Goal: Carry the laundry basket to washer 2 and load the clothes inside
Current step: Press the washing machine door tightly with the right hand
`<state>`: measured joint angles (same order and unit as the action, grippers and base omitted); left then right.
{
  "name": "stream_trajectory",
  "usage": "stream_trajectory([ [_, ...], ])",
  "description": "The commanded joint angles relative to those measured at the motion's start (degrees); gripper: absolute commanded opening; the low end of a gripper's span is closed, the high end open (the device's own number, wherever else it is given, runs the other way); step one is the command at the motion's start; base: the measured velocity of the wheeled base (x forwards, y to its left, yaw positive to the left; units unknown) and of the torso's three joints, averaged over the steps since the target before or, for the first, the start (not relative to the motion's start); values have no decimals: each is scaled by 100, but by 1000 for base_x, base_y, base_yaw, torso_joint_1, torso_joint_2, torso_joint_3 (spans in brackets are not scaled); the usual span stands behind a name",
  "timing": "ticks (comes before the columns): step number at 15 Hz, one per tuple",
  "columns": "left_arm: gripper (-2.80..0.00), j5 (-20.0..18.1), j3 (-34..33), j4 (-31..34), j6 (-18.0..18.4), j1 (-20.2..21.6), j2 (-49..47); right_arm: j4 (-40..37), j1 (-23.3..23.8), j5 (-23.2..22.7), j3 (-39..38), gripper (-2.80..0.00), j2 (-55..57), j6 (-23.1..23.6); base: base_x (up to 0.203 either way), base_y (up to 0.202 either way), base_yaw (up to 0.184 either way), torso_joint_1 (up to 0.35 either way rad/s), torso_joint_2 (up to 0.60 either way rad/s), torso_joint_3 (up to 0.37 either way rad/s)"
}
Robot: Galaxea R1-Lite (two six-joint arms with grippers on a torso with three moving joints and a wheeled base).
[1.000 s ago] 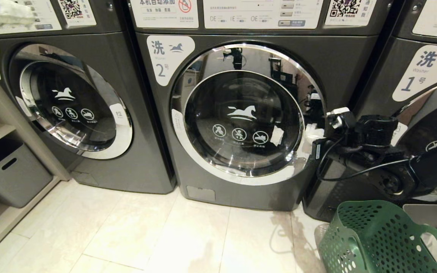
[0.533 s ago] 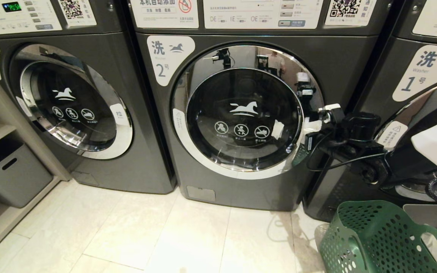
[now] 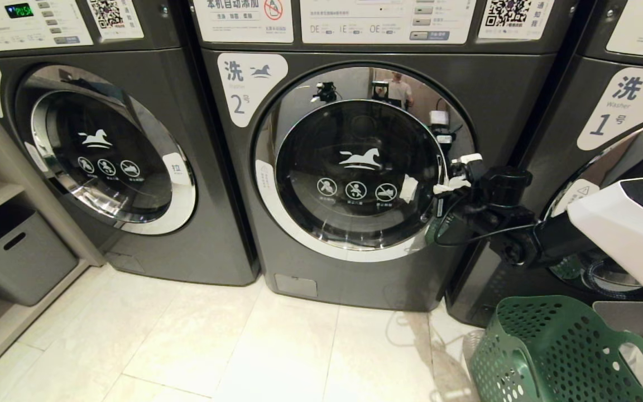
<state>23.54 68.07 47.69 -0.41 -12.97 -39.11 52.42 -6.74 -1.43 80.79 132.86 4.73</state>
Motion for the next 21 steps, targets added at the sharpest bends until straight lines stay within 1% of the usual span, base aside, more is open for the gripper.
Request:
stream_trajectory([
  [1, -280, -4, -89, 233, -2, 214, 460, 23, 6, 20, 59, -280, 108, 2, 0, 0, 0, 0, 0, 0],
  [5, -280, 1, -347, 226, -2, 224, 624, 23, 137, 183, -82, -280, -24, 19, 0, 0, 0, 0, 0, 0],
  [7, -280, -16, -465, 187, 5, 224, 615, 23, 232, 162, -257, -280, -120, 27, 0, 0, 0, 0, 0, 0],
  [11, -280, -25, -523, 162, -2, 224, 615, 23, 235, 6, -581, -280, -329, 72, 0, 0, 0, 0, 0, 0],
  [16, -280, -33, -541, 162, -2, 222, 632, 23, 243, -7, -591, -280, -436, 160, 0, 0, 0, 0, 0, 0],
  [21, -280, -25, -694, 83, -7, 224, 672, 23, 270, 2, -543, -280, -436, 239, 0, 0, 0, 0, 0, 0],
])
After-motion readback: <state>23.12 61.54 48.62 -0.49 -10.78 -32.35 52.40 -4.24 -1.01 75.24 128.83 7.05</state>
